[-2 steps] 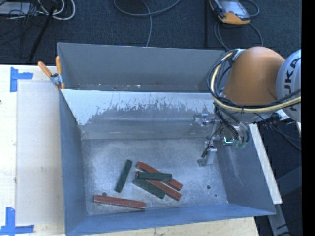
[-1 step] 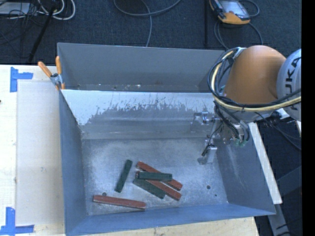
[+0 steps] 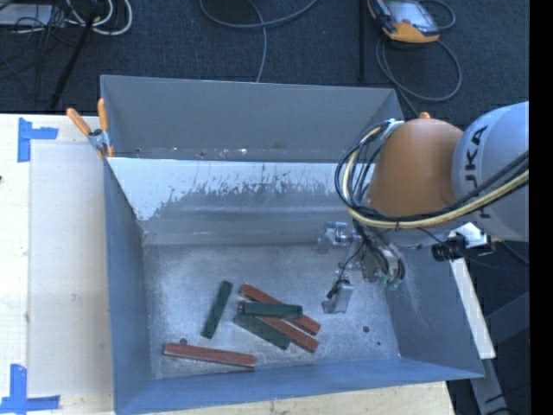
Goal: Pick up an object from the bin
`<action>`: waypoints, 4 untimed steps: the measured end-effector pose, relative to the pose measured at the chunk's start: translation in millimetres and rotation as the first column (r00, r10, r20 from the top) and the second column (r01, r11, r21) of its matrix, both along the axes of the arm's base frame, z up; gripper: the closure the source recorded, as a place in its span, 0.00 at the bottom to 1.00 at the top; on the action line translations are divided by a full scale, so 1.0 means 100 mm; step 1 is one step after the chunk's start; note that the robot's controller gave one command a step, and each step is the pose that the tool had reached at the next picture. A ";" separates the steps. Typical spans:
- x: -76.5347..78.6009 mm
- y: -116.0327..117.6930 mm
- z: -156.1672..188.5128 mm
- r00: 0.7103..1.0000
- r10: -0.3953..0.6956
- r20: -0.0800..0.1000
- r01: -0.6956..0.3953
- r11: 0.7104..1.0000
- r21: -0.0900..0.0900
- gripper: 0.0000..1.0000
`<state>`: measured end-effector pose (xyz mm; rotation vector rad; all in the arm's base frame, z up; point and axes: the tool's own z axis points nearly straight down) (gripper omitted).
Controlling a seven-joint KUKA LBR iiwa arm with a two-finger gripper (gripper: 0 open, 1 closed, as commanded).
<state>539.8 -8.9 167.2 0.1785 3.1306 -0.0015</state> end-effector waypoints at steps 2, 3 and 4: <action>-0.53 0.47 -0.45 0.994 -0.108 -0.009 0.108 0.994 0.001 0.00; -0.60 0.64 -0.97 0.982 -0.191 -0.006 0.191 0.982 0.001 0.00; -0.55 0.67 -0.96 0.925 -0.380 -0.011 0.380 0.925 0.002 1.00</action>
Offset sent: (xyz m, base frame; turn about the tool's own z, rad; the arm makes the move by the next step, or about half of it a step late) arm -0.0534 0.0474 -0.0461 0.1054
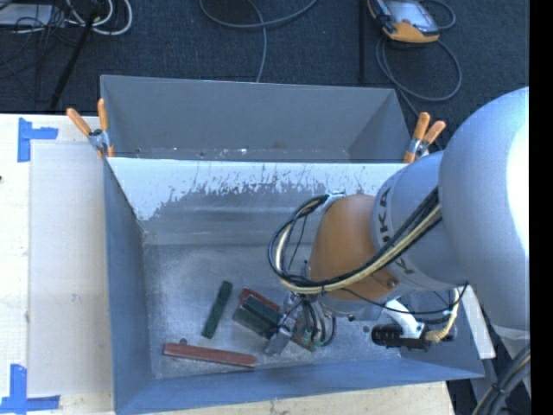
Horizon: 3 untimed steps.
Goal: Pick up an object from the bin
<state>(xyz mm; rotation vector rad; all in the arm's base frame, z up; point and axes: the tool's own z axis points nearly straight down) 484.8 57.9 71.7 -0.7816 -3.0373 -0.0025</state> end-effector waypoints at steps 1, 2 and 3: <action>0.00 0.00 0.00 1.000 0.000 0.000 0.000 1.000 0.000 1.00; -0.01 0.00 0.03 1.000 0.001 -0.002 -0.001 1.000 0.000 1.00; -0.02 0.00 0.17 1.000 0.001 -0.003 -0.001 1.000 -0.002 1.00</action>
Offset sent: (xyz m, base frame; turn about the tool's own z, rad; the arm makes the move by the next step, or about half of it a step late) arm 0.0001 0.0001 0.0470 0.0000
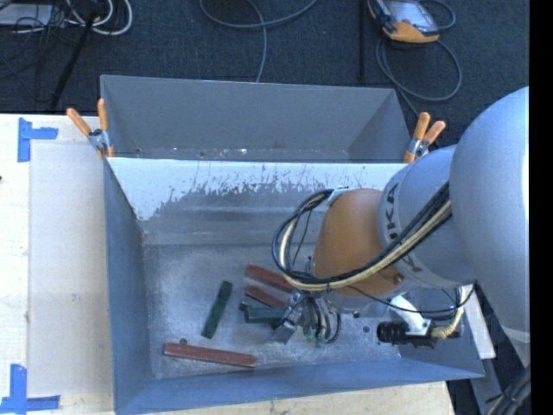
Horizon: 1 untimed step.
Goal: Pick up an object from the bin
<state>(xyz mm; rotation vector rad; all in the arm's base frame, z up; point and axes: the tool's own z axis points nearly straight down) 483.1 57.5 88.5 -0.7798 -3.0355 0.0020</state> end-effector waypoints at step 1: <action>0.01 -0.01 0.13 1.000 0.000 0.005 0.000 1.000 -0.001 1.00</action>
Offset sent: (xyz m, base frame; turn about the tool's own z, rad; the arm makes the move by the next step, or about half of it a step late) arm -0.0001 0.0002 0.0876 0.0000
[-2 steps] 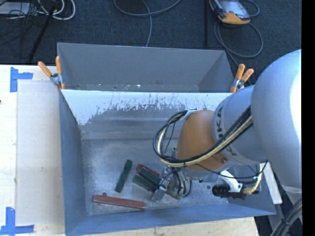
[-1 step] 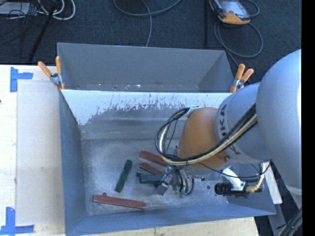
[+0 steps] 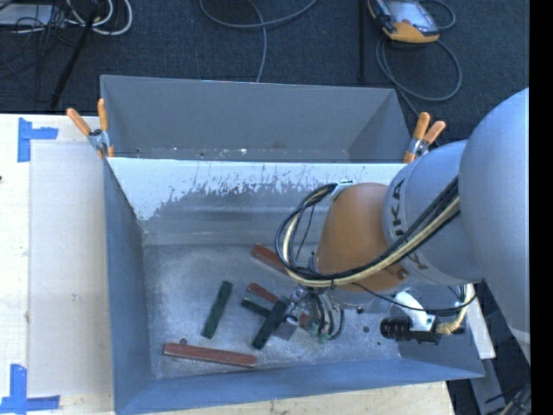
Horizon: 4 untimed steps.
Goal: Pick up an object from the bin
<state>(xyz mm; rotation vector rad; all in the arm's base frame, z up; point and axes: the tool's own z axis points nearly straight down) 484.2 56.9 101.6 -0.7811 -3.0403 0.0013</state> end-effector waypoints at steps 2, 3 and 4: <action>-0.02 0.00 0.31 1.000 0.001 -0.005 -0.001 1.000 -0.001 1.00; 0.00 0.00 0.47 1.000 0.001 -0.001 -0.001 1.000 0.000 1.00; 0.00 0.00 0.62 1.000 0.002 0.001 -0.002 1.000 0.000 1.00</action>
Offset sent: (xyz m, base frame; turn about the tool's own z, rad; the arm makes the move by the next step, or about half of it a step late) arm 0.0000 0.0000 0.0674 0.0000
